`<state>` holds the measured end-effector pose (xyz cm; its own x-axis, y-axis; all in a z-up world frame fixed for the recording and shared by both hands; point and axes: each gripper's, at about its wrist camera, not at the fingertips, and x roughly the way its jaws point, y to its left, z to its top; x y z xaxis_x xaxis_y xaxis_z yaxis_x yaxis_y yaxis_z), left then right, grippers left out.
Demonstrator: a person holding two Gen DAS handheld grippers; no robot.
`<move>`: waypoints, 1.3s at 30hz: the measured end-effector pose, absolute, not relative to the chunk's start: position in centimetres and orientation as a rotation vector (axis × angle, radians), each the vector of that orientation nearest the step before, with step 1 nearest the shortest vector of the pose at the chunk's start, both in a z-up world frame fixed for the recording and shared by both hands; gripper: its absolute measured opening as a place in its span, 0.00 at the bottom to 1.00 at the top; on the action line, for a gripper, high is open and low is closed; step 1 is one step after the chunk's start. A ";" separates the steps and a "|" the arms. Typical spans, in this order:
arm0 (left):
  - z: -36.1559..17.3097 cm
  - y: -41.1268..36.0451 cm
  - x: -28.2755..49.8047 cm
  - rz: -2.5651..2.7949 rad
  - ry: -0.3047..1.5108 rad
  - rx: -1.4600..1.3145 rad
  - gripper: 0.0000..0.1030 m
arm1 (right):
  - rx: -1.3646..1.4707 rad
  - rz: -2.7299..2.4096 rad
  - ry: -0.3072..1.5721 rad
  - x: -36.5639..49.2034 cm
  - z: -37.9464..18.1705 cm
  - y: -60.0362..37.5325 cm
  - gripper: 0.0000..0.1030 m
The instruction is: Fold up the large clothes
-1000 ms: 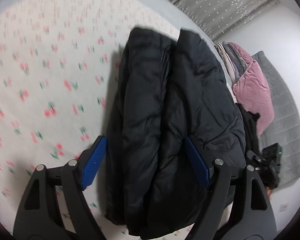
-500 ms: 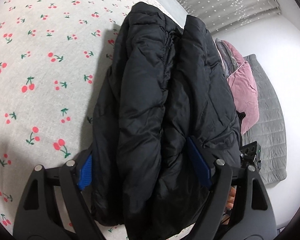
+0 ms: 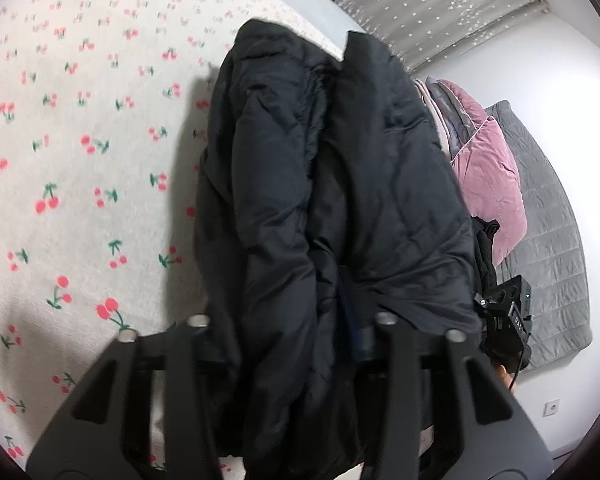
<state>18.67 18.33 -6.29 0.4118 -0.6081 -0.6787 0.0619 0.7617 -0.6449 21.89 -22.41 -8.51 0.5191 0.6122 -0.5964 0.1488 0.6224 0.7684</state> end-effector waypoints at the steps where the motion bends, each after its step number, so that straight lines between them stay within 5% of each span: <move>1: -6.2 18.4 18.8 -0.450 1.067 -0.583 0.30 | 0.874 0.319 1.004 21.8 -8.3 -22.0 0.68; 9: -3.6 17.6 19.3 -0.422 0.984 -0.527 0.17 | 0.656 0.251 0.919 20.9 -5.0 -19.1 0.38; 18: 0.8 22.2 22.3 -0.330 0.854 -0.424 0.14 | 0.375 0.249 0.787 22.1 -0.9 -11.1 0.27; 28: 10.0 35.7 32.3 -0.178 0.661 -0.162 0.15 | 0.356 0.397 0.568 31.5 3.7 6.3 0.25; 34: 0.0 44.5 37.1 0.062 0.868 -0.154 0.24 | 0.444 0.491 0.796 38.7 -4.5 16.8 0.27; 36: -3.4 46.5 37.2 0.095 0.906 -0.216 0.36 | 0.490 0.526 0.935 39.9 -8.9 19.6 0.40; 39: -4.7 48.5 36.7 0.077 0.882 -0.374 0.50 | 0.484 0.521 0.895 38.8 -9.0 20.9 0.48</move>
